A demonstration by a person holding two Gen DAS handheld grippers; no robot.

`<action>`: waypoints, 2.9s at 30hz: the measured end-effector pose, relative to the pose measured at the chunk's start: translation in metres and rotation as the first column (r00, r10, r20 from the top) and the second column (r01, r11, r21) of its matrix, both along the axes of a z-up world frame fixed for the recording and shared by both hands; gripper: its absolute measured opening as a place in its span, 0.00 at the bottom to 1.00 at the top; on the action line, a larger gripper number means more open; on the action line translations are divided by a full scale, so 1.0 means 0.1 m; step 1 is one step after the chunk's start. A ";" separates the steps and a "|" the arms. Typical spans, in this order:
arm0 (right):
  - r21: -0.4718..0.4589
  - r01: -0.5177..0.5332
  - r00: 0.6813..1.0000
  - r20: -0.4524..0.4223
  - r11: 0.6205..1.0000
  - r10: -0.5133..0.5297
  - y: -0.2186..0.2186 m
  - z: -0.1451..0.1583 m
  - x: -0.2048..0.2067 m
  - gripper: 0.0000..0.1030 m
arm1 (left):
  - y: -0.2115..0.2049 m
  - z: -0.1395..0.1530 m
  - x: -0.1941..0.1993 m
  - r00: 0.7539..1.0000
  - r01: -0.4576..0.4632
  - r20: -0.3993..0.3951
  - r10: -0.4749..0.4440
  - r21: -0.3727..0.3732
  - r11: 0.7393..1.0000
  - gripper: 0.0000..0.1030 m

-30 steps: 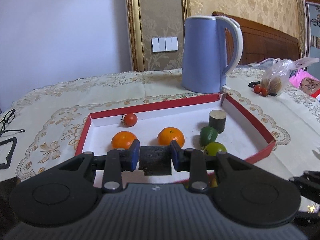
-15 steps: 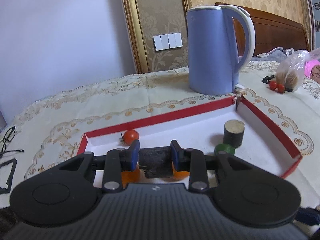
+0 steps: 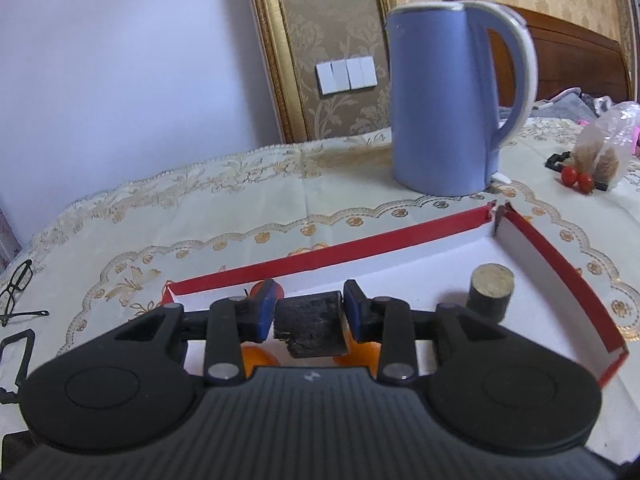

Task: Organize fruits
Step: 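Carry the log piece into the tray and open the left gripper, then lower the yellow round fruit into the tray and open the right gripper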

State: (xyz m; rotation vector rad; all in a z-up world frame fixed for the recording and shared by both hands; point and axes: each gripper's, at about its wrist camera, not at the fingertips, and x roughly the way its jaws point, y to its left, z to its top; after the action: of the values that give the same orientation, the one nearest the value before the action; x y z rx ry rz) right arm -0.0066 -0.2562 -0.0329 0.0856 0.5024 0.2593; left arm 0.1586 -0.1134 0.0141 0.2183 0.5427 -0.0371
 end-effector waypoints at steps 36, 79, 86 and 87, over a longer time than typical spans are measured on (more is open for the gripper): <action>0.007 0.009 1.000 -0.004 1.000 -0.009 0.00 -0.01 -0.01 0.29 | 0.89 -0.26 -0.99 0.984 -0.124 0.101 0.144 -0.178 0.976 0.84; 0.030 0.095 0.995 0.032 0.995 -0.096 0.23 0.62 1.20 0.29 | 0.96 -0.30 -1.13 0.983 -0.070 0.149 0.108 -0.243 0.968 1.00; -0.010 0.147 0.989 -0.031 0.989 -0.147 0.27 0.49 1.56 0.29 | 0.96 -0.30 -1.13 0.983 -0.070 0.149 0.108 -0.243 0.967 1.00; -0.025 0.154 0.987 -0.036 0.988 -0.155 0.29 0.47 1.60 0.29 | 0.96 -0.30 -1.13 0.983 -0.069 0.149 0.108 -0.243 0.967 1.00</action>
State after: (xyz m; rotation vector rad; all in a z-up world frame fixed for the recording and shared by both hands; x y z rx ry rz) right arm 0.1535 -0.2271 0.0137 0.1080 0.5329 0.1001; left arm 0.0460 -0.0172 -0.0157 -0.0371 0.3821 0.0032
